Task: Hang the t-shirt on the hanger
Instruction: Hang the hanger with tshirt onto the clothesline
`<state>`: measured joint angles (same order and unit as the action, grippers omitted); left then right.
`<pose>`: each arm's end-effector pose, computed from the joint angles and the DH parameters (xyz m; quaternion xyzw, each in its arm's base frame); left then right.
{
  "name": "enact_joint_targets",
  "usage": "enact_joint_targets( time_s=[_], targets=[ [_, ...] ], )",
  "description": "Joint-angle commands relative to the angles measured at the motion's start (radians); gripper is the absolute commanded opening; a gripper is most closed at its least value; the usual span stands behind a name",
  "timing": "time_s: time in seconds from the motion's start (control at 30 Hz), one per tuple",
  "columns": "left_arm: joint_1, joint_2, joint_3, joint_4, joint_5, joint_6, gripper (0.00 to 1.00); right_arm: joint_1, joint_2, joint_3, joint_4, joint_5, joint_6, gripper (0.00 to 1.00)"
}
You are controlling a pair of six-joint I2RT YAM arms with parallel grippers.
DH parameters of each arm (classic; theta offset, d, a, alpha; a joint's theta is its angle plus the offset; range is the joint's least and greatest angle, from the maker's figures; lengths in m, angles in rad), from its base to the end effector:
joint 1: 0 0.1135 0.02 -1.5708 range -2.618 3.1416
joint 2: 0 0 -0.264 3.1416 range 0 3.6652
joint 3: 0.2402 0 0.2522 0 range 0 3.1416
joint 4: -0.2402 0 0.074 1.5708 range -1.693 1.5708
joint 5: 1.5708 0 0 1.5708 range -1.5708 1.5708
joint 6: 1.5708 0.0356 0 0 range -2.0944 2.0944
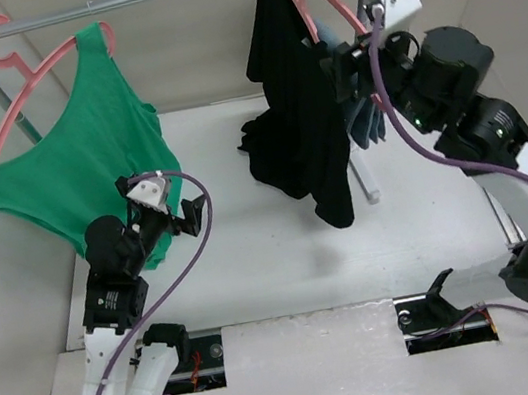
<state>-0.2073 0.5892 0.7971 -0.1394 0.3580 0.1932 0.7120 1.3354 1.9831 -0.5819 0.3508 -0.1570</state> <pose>0.1295 -0.0400 0.3768 0.2611 0.6323 -0.1266 0.7184 0.1782 0.1376 0.5729 -0.1677 0.6641 0.0822 0.7240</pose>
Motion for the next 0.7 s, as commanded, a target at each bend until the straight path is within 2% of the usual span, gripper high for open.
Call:
enact_joint_targets(
  time_s=[0.0,0.03,0.1,0.13,0.17,0.2,0.23,0.3,0.33,0.37,0.43,0.53,0.57,0.67],
  targets=[
    [0.000,-0.015,-0.053,-0.002,-0.001,0.008,1.00,0.040,-0.098,-0.102,-0.024,-0.033,-0.033,0.77],
    [0.000,-0.028,-0.068,-0.011,-0.011,0.008,1.00,0.052,-0.126,-0.148,-0.024,-0.077,-0.033,0.79],
    [0.009,-0.038,-0.122,-0.011,-0.011,0.008,1.00,0.052,-0.194,-0.275,0.054,-0.264,-0.045,0.82],
    [0.009,-0.051,-0.140,-0.011,-0.011,0.008,1.00,0.052,-0.272,-0.435,0.088,-0.329,-0.055,0.82],
    [0.009,-0.051,-0.159,-0.011,-0.011,-0.003,1.00,0.052,-0.310,-0.519,0.121,-0.431,-0.055,0.87],
    [0.023,-0.051,-0.159,-0.022,-0.011,-0.003,1.00,0.063,-0.346,-0.599,0.152,-0.458,-0.032,0.90],
    [0.023,-0.051,-0.159,-0.003,-0.011,-0.003,1.00,0.063,-0.416,-0.748,0.206,-0.478,0.035,0.94],
    [0.032,-0.051,-0.170,0.018,-0.027,-0.015,1.00,0.075,-0.485,-0.890,0.255,-0.478,0.121,0.95],
    [0.032,-0.051,-0.170,0.018,-0.027,-0.015,1.00,0.087,-0.555,-1.023,0.302,-0.463,0.169,0.95],
    [0.032,-0.051,-0.183,0.035,-0.042,-0.027,1.00,0.096,-0.589,-1.085,0.318,-0.443,0.259,0.95],
    [0.042,-0.051,-0.217,0.072,-0.042,-0.037,1.00,0.096,-0.652,-1.196,0.327,-0.354,0.345,0.97],
    [0.066,-0.051,-0.272,0.118,-0.051,-0.046,1.00,0.096,-0.761,-1.425,0.245,-0.198,0.587,1.00],
    [0.066,-0.061,-0.285,0.129,-0.051,-0.046,1.00,0.096,-0.771,-1.426,0.225,-0.172,0.588,1.00],
    [0.086,-0.074,-0.318,0.159,-0.051,-0.046,1.00,0.074,-0.783,-1.564,0.200,-0.157,0.736,1.00]
  ],
)
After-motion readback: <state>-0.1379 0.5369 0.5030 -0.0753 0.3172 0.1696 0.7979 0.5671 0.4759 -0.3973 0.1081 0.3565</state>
